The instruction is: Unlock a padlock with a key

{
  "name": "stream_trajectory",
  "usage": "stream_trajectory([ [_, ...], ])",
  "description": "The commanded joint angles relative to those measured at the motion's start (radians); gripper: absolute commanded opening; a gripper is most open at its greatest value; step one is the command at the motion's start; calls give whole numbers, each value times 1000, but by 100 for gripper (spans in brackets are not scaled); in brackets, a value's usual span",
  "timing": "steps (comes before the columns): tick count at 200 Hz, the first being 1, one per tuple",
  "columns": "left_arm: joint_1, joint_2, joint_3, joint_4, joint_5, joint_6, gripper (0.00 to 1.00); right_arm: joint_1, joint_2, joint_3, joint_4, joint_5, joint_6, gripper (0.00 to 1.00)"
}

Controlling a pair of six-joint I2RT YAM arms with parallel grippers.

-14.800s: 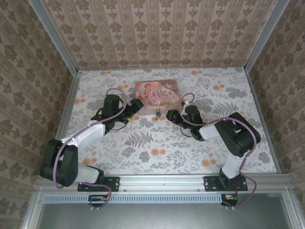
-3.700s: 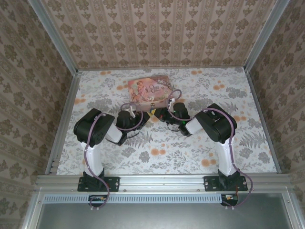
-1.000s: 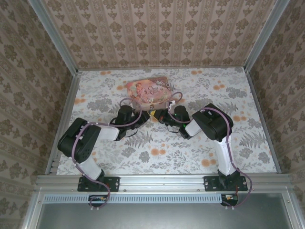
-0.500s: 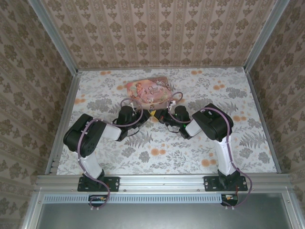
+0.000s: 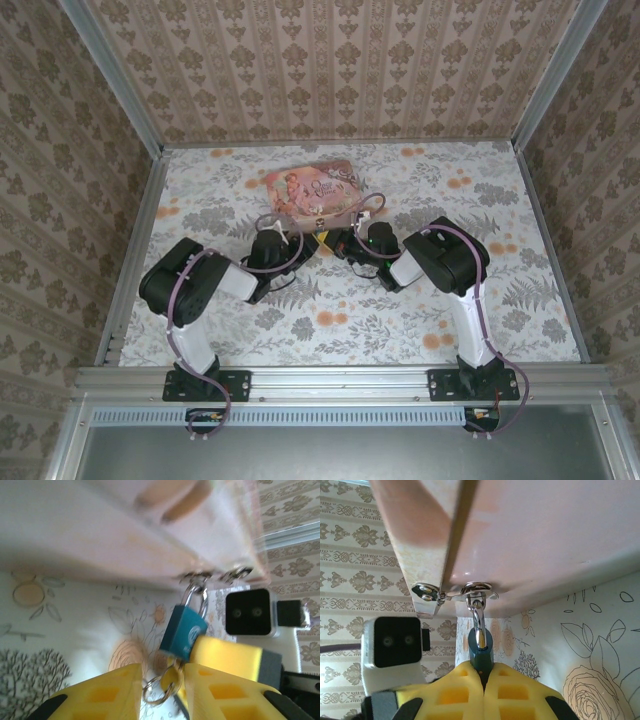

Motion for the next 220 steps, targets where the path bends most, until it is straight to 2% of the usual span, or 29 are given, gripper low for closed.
stream_trajectory([
  [1, -6, -4, -13, -8, -14, -17, 28, 10, 25, -11, 5, -19, 20, 0],
  [38, -6, 7, 3, -5, -20, -16, 25, 10, 24, -20, 13, -20, 24, 0],
  [114, 5, 15, 53, -25, -18, 7, 28, 10, 22, -48, 27, -27, 18, 0],
  [182, -4, 45, 71, -7, -11, 5, 14, 10, 21, -43, 26, -34, 20, 0],
  [213, -3, 46, 83, -6, -1, 16, 0, 10, 24, -45, 23, -34, 19, 0],
  [220, -2, 42, 85, -12, 4, 21, 0, 10, 24, -45, 22, -33, 18, 0],
])
